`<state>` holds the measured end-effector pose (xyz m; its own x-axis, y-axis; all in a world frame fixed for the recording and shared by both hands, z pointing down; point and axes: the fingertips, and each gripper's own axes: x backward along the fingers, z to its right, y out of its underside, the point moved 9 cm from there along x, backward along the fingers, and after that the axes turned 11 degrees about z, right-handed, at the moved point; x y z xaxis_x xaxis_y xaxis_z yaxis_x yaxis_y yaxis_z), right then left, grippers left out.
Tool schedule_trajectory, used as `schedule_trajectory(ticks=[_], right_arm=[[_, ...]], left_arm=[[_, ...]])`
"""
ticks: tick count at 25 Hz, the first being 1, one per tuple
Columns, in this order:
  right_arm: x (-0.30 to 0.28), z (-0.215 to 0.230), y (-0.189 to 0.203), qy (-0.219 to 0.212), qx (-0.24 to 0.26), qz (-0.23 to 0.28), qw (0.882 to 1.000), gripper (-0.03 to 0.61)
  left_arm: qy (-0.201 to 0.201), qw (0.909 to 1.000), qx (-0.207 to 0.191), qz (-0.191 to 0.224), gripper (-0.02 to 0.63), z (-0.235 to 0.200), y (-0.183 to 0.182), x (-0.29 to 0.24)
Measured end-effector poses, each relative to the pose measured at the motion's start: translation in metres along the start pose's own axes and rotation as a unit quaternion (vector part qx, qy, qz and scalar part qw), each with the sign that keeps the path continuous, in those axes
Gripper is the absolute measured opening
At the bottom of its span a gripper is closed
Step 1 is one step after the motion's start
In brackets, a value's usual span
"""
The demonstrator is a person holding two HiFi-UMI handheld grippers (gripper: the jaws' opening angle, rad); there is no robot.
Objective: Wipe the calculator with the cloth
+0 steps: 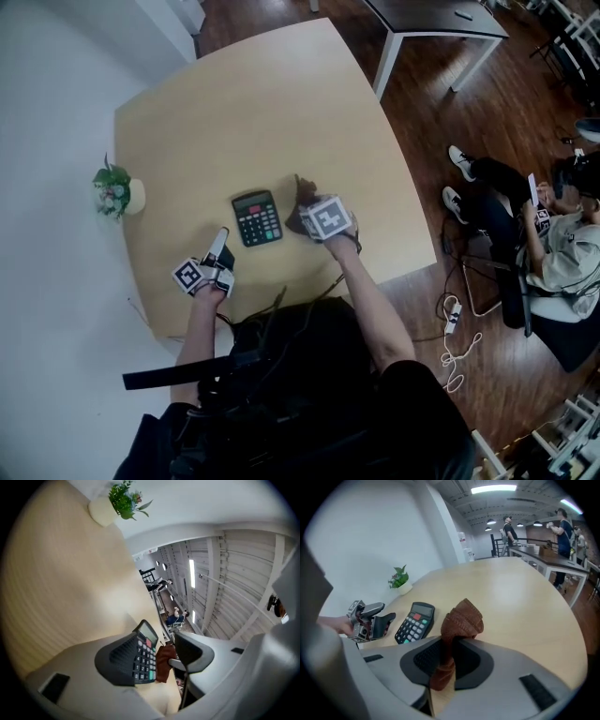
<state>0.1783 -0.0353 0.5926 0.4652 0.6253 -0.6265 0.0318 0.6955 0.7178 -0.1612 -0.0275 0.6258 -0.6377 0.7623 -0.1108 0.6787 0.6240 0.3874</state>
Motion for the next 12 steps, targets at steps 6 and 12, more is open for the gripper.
schedule_trajectory(ticks=[6, 12], right_arm=[[-0.055, -0.043, 0.011, -0.078, 0.005, -0.036, 0.996, 0.061], [-0.095, -0.049, -0.024, -0.090, 0.024, -0.036, 0.995, 0.060]], left_arm=[[-0.003, 0.9975, 0.067, -0.020, 0.229, -0.021, 0.009, -0.024], [-0.010, 0.9934, 0.109, 0.034, 0.230, -0.035, -0.022, -0.040]])
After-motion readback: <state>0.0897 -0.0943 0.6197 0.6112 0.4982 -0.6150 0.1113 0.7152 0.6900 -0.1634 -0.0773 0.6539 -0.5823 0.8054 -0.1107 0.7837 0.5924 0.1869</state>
